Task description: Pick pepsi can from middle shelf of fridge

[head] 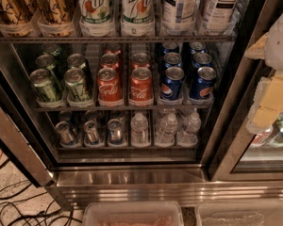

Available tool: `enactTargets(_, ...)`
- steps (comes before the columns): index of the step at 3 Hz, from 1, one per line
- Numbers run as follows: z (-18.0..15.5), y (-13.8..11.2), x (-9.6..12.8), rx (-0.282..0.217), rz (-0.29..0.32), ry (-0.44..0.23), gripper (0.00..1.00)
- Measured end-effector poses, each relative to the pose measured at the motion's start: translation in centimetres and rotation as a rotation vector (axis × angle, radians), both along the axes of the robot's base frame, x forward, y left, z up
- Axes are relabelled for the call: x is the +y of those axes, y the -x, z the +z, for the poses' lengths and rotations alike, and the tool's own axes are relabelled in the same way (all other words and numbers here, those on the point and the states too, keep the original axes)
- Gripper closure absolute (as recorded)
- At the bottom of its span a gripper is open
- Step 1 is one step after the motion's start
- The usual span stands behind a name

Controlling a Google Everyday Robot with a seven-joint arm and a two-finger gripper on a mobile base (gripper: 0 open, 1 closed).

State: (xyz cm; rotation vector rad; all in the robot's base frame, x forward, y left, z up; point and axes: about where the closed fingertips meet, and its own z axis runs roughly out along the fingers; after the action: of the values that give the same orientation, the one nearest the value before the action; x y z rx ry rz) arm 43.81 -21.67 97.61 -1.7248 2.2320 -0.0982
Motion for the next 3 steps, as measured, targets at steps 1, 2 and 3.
enactTargets(1, 0.0, 0.0, 0.0, 0.0, 0.0, 0.0, 0.0)
enactTargets(2, -0.6, 0.2, 1.6, 0.011, 0.022, -0.013, 0.0)
enactTargets(3, -2.0, 1.2, 4.7, 0.035, 0.061, -0.055, 0.0)
